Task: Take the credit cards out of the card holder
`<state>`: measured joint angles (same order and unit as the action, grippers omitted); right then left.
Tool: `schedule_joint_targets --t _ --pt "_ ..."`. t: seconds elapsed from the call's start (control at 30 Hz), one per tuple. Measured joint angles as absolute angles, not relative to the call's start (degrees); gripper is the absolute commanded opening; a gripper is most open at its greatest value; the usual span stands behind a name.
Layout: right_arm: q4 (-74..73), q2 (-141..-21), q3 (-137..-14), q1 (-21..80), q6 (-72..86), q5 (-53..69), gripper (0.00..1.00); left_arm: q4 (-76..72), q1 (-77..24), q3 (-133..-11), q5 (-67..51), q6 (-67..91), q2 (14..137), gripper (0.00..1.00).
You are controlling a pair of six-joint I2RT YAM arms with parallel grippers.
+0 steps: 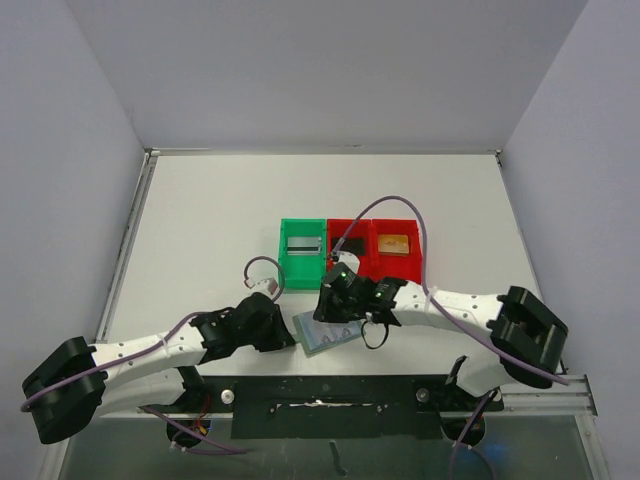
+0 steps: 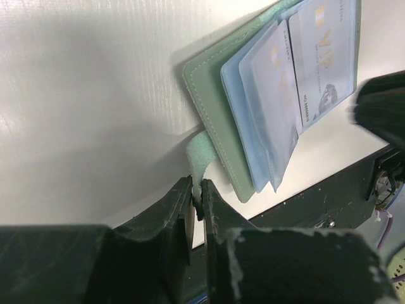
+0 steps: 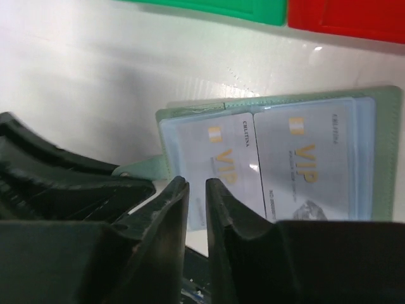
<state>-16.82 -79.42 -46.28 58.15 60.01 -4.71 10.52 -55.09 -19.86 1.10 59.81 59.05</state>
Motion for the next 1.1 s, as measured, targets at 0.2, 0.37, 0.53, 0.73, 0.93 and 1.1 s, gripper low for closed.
schedule_joint_targets --t 0.2,0.37,0.53,0.73,0.93,1.1 --pt "-16.8 -95.8 -53.3 60.2 57.4 -0.3 0.11 11.4 -55.1 -20.1 1.7 59.8 59.0 0.28" --pt "-17.5 -96.9 -56.7 62.9 56.9 -0.8 0.19 13.5 -55.1 -20.9 2.9 59.8 58.8 0.43" --pt "-18.5 -87.4 -53.4 61.1 56.8 -2.2 0.32 15.9 -55.1 -21.0 4.4 60.6 55.6 0.51" --pt "-18.9 -76.4 -48.4 56.8 57.8 -5.2 0.39 20.1 -55.1 -24.9 5.2 61.3 53.1 0.52" --pt "-19.3 -73.4 -42.7 54.2 59.3 -5.7 0.40 20.2 -55.1 -30.2 3.6 63.2 48.8 0.52" --pt "-18.2 -73.2 -39.7 52.9 60.5 -4.9 0.39 15.9 -55.1 -30.1 -0.2 66.3 48.2 0.52"
